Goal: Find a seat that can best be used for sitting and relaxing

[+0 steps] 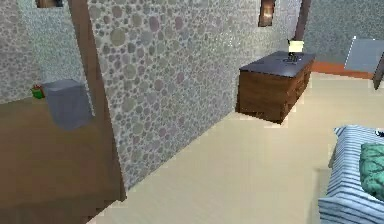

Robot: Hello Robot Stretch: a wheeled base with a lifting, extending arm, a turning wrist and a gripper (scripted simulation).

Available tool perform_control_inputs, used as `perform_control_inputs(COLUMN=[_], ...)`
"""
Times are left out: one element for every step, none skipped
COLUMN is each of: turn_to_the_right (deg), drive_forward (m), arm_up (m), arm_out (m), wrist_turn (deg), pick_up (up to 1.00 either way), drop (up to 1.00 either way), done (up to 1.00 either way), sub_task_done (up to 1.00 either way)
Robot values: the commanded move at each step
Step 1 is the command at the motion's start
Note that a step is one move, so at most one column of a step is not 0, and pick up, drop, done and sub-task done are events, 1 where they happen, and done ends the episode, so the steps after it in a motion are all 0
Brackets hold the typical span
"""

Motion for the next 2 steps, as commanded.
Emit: perform_control_inputs(turn_to_the_right=[-45.0, 0.0], drive_forward=[0.0, 1.0], arm_up=[0.0, 0.0], arm_out=[0.0, 0.0], wrist_turn=[0.0, 0.0], pick_up=[0.0, 0.0], drop=[0.0, 0.0], done=[0.0, 0.0], sub_task_done=[0.0, 0.0])
